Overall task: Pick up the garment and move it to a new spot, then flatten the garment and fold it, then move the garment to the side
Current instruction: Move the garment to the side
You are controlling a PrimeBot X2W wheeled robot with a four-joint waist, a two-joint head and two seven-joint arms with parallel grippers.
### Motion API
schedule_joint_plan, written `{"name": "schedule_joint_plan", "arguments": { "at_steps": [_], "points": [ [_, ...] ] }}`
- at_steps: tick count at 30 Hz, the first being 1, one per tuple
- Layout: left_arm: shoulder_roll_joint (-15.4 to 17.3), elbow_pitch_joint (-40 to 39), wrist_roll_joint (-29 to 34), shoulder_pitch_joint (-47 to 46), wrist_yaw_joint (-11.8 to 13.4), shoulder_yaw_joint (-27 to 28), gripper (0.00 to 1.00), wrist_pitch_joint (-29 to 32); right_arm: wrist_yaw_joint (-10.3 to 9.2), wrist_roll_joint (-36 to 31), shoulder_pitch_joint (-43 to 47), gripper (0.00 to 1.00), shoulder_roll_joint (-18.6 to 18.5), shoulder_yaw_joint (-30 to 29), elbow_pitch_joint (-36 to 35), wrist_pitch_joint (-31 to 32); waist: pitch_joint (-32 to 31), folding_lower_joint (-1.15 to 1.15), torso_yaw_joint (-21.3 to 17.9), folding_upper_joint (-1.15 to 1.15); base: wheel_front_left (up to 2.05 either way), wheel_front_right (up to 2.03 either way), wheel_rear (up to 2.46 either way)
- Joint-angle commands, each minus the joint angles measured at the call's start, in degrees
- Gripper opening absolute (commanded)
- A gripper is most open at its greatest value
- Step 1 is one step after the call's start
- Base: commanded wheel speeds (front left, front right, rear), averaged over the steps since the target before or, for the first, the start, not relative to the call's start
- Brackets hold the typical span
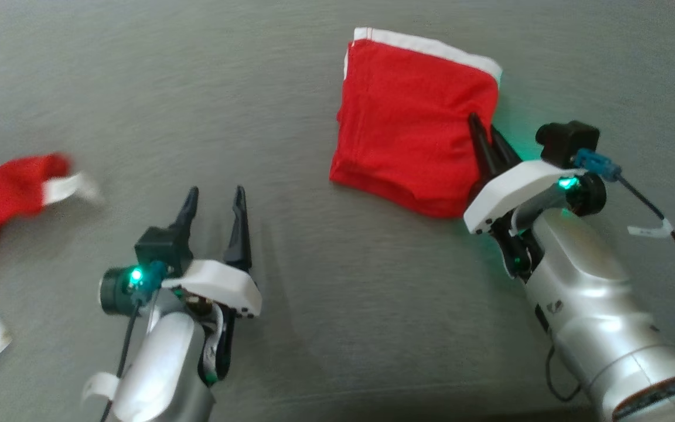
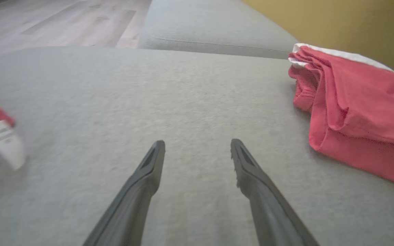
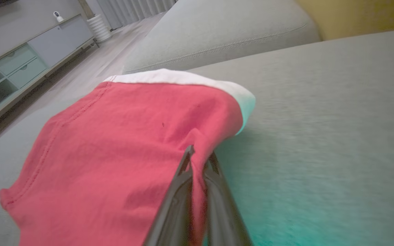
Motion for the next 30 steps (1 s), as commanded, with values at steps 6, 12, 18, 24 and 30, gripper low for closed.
{"name": "schedule_joint_plan", "arguments": {
  "at_steps": [6,12,18,24,30],
  "points": [
    [0.7,-0.8,2.9,-3.1,-1.5,3.6,1.00,-0.3,0.37,2.4,2.7,0.00,1.1,1.7,-5.4,-0.8,-0.6,0.00,-17.4,0.00,0.00,0.00,0.00],
    [0.7,-0.1,4.8,-4.3,-3.1,4.3,1.00,-0.3,0.37,3.5,4.7,0.00,1.1,2.3,-8.5,-0.8,0.6,0.00,-24.9,0.00,0.00,0.00,0.00],
    [0.7,0.1,5.5,-5.4,-4.0,3.2,1.00,-0.3,0.37,1.8,4.4,0.00,1.1,0.3,-8.6,-0.8,2.2,0.00,-25.6,0.00,0.00,0.00,0.00],
    [0.7,-0.6,5.8,-5.8,-4.3,2.5,1.00,-0.3,0.37,-3.7,-0.7,0.00,-2.3,-4.8,-5.7,-0.8,3.9,0.00,-21.7,0.00,0.00,0.00,0.00],
    [0.7,-1.6,5.6,-5.7,-4.4,2.1,1.00,-0.3,0.37,-9.2,-9.1,0.00,-10.1,-9.1,1.7,-0.8,5.9,0.00,-16.3,0.00,0.00,0.00,0.00]
  ]
}}
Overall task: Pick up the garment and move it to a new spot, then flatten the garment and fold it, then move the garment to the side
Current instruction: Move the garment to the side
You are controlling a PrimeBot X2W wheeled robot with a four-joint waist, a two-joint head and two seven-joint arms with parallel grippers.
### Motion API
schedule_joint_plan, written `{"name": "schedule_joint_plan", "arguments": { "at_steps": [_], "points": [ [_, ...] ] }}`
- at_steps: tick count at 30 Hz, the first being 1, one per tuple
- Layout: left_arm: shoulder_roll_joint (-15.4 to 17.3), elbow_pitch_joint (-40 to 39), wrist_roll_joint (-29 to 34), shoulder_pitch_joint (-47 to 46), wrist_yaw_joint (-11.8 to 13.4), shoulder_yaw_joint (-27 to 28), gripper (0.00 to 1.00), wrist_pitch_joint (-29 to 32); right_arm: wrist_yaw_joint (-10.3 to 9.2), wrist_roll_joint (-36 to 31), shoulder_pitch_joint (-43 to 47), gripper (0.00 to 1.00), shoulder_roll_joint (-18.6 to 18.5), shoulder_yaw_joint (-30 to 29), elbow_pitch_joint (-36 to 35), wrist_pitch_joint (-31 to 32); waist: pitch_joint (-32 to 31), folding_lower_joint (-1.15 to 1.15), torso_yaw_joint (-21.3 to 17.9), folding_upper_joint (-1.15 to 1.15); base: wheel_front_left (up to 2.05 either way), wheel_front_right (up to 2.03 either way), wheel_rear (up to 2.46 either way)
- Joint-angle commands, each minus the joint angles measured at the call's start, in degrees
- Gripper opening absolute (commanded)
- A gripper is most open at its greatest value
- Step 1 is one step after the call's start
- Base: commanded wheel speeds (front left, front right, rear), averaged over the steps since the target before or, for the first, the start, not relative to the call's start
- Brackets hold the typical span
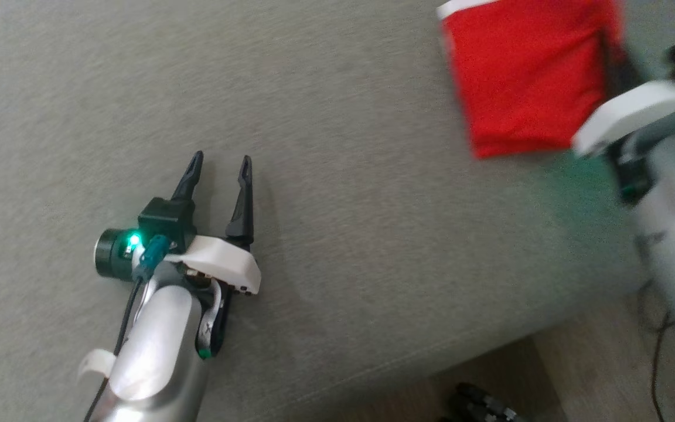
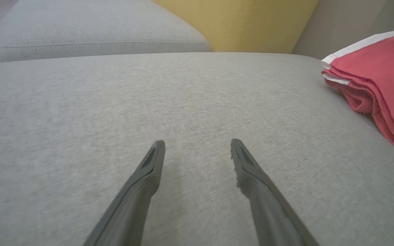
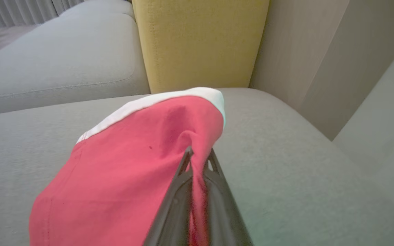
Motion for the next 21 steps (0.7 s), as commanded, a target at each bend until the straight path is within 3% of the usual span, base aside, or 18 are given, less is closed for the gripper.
{"name": "schedule_joint_plan", "arguments": {
  "at_steps": [1,7,14,15,16,21],
  "points": [
    [0.6,-1.9,0.2,-1.4,-0.1,1.3,1.00,-0.3,0.37,-1.1,-1.5,0.00,-1.5,0.0,0.0,-0.7,1.5,0.00,2.9,0.00,0.00,0.00,0.00],
    [0.6,-2.3,0.0,-1.6,0.1,1.0,1.00,-0.3,0.37,-6.2,-7.9,0.00,-8.6,-3.5,7.2,-0.7,3.0,0.00,7.2,0.00,0.00,0.00,0.00],
    [0.6,-2.6,-0.1,-1.2,0.3,1.2,1.00,-0.3,0.37,-10.9,-11.2,0.03,-11.6,-6.7,9.4,-0.8,3.4,0.00,8.7,0.00,0.00,0.00,0.00],
    [0.6,-2.6,-0.1,-1.2,0.3,1.3,1.00,-0.3,0.37,-11.2,-11.4,0.56,-11.9,-7.7,8.8,-0.8,3.4,0.00,8.8,0.00,0.00,0.00,0.00],
    [0.6,-2.7,-0.1,-1.1,0.3,1.3,1.00,-0.3,0.37,-11.7,-11.4,1.00,-12.2,-8.7,7.9,-0.8,3.4,0.00,8.8,0.00,0.00,0.00,0.00],
    [0.6,-2.5,-0.3,-1.0,0.4,1.4,1.00,-0.3,0.37,-16.3,-9.4,1.00,-12.9,-14.0,2.4,-0.8,2.5,0.00,8.8,0.00,0.00,0.00,0.00]
  ]
}}
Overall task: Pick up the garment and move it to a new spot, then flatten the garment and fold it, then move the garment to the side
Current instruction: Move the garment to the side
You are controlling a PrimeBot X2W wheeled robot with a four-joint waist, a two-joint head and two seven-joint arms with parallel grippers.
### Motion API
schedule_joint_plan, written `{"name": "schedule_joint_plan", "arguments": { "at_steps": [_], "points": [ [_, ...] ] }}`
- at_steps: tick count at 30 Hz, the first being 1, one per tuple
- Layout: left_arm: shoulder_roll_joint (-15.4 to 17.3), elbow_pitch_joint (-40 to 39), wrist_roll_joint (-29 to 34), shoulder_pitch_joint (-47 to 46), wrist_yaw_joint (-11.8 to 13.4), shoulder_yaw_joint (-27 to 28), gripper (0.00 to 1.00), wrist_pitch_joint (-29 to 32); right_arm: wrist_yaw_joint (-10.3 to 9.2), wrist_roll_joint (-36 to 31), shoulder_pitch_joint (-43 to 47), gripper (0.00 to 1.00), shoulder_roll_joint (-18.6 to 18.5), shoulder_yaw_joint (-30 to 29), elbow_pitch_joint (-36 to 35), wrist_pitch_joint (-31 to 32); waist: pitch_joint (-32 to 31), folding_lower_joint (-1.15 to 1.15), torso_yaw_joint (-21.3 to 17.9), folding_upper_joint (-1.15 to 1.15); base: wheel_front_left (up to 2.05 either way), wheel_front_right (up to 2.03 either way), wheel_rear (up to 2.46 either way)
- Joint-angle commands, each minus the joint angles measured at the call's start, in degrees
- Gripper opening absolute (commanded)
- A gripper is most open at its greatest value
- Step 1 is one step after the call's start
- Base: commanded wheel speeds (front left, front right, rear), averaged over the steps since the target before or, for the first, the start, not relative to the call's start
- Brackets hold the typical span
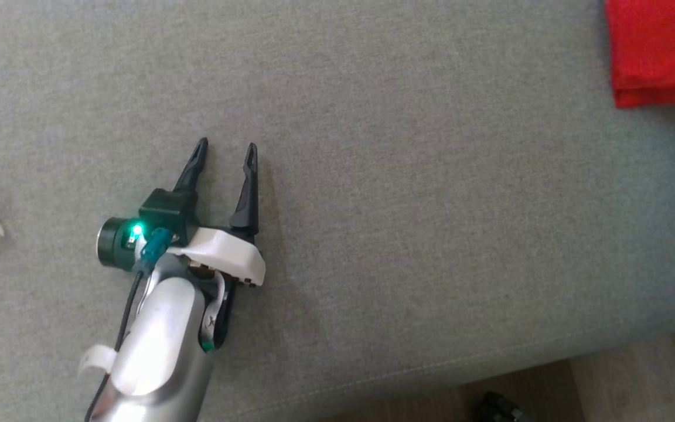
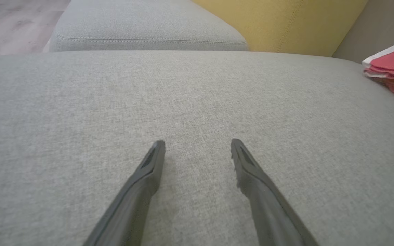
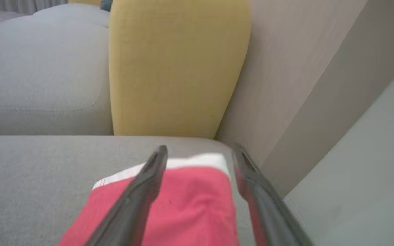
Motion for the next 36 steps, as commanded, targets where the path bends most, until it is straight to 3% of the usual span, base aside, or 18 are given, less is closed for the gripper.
{"name": "schedule_joint_plan", "arguments": {
  "at_steps": [1,4,8,15,19,24,36],
  "points": [
    [0.9,-0.9,-0.3,-0.1,0.4,1.6,1.00,-0.3,0.37,-1.5,1.4,1.00,-1.3,-1.5,-3.1,-0.7,-0.4,0.00,0.0,0.00,0.00,0.00,0.00],
    [0.9,-0.9,-0.5,0.3,0.7,1.9,1.00,-0.3,0.37,-5.8,3.4,1.00,0.3,-6.4,-7.4,-0.7,-1.5,0.00,0.0,0.00,0.00,0.00,0.00],
    [0.9,-1.0,-0.8,0.9,1.4,2.5,1.00,-0.3,0.37,-8.5,5.9,1.00,6.3,-9.8,-13.9,-0.7,-3.2,0.00,0.3,0.00,0.00,0.00,0.00],
    [0.9,-1.2,-1.4,2.3,3.2,3.9,1.00,-0.3,0.37,-5.5,12.4,1.00,16.5,-6.5,-24.0,-0.7,-6.4,0.00,2.1,0.00,0.00,0.00,0.00],
    [0.9,-1.6,-1.8,3.5,4.0,4.6,1.00,-0.3,0.37,-2.8,17.9,1.00,19.8,-3.7,-26.6,-0.7,-8.5,0.00,4.0,0.00,0.00,0.00,0.00],
    [0.9,-1.8,-2.6,5.2,4.8,5.4,1.00,-0.3,0.37,0.0,25.5,1.00,21.9,-1.5,-27.1,-0.7,-11.0,0.00,6.4,0.00,0.00,0.00,0.00],
    [0.9,-1.2,-3.2,8.7,5.8,7.3,1.00,-0.3,0.37,5.9,36.8,1.00,22.6,3.6,-29.5,-0.7,-15.7,0.00,9.4,0.00,0.00,0.00,0.00]
  ]
}}
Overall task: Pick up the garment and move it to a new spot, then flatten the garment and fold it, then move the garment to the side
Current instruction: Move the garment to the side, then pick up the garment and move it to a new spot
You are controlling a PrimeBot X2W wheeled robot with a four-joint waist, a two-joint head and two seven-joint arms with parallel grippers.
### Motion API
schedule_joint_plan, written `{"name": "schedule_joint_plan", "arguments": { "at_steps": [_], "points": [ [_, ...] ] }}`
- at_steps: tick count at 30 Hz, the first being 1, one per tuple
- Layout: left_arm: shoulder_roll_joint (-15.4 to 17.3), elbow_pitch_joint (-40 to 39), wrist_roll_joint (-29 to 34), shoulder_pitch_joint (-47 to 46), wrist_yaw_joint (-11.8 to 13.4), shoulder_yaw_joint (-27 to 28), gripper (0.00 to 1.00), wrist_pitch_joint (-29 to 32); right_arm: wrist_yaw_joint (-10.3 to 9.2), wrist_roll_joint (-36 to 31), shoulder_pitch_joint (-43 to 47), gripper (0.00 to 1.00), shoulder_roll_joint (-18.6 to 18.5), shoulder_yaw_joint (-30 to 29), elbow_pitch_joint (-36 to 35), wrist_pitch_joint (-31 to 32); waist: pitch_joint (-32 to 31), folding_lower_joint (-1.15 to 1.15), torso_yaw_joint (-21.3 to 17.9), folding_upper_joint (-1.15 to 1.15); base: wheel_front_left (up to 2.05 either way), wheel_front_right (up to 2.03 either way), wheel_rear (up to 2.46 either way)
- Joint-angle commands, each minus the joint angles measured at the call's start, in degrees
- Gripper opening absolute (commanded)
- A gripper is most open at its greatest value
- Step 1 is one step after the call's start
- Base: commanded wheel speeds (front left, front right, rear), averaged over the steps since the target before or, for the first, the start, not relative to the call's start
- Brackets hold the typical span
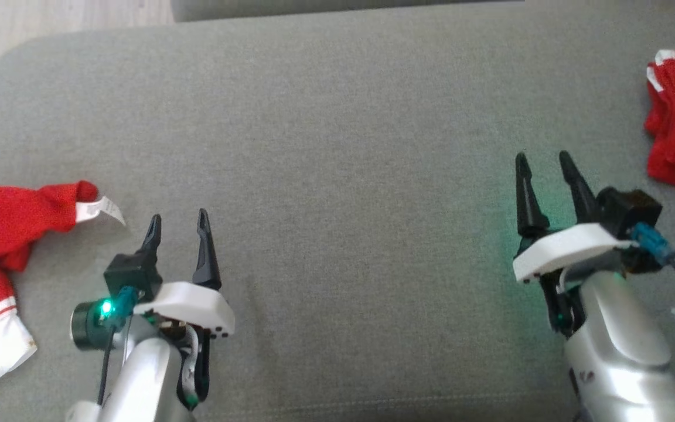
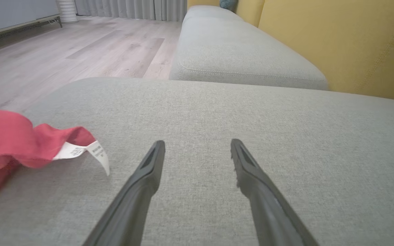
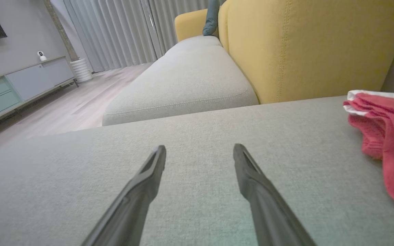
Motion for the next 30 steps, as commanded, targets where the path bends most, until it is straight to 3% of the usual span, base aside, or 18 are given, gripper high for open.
{"name": "schedule_joint_plan", "arguments": {
  "at_steps": [1,20,25,30],
  "points": [
    [0.7,-1.6,0.1,-0.4,0.4,2.0,1.00,-0.3,0.37,0.8,0.3,1.00,0.7,1.7,-2.2,-0.6,-1.2,0.00,0.6,0.00,0.00,0.00,0.00],
    [0.7,-2.6,0.5,6.0,0.4,4.9,1.00,-0.3,0.37,3.8,6.0,1.00,0.7,5.9,-2.9,-0.6,-7.2,0.00,-0.2,0.00,0.00,0.00,0.00],
    [0.7,-2.7,0.4,5.2,0.2,4.6,1.00,-0.3,0.37,3.8,6.0,1.00,0.7,6.8,-3.1,-0.6,-6.6,0.00,2.5,0.00,0.00,0.00,0.00],
    [0.7,-2.6,0.0,5.0,0.3,3.9,1.00,-0.3,0.37,4.1,6.0,1.00,0.7,8.7,-2.9,-0.6,-6.3,0.00,7.9,0.00,0.00,0.00,0.00]
  ]
}}
